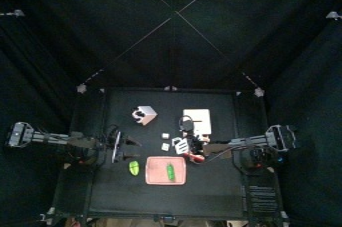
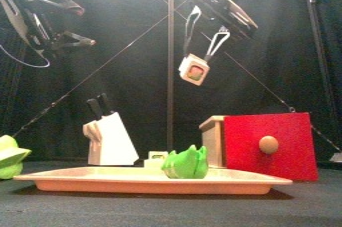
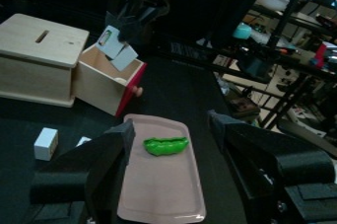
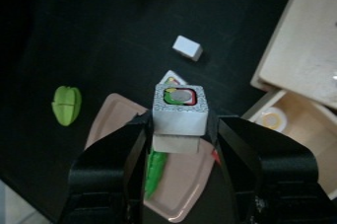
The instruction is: Put sushi piece in drawer
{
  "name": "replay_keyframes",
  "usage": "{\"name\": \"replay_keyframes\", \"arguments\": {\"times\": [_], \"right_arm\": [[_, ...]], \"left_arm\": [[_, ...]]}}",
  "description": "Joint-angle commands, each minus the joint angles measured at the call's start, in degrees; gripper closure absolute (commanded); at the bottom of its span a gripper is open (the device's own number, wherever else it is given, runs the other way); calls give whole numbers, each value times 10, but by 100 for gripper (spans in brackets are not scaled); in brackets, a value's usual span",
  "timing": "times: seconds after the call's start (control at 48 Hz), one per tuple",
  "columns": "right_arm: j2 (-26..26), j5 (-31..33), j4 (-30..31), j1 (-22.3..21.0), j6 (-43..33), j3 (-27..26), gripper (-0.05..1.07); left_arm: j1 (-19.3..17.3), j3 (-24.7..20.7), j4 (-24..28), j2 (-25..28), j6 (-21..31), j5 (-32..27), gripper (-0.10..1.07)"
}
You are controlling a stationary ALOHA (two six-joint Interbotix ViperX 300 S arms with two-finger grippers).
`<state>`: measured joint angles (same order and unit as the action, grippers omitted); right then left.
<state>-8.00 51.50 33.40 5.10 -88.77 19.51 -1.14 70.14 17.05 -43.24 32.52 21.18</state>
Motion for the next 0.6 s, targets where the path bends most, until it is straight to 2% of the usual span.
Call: {"name": "replay_keyframes", "arguments": {"times": [0.0,0.312,0.583], "right_arm": [[-47,-2,19,11,-33,34,30],[-105,-6,41,40,-124,148,30],[-102,-5,36,53,-143,187,30]], "left_arm": [[-4,-7,0,1,-1,3,3],[-8,-4,-1,1,-1,3,3],[-9,-4,-1,1,-1,3,3]]}}
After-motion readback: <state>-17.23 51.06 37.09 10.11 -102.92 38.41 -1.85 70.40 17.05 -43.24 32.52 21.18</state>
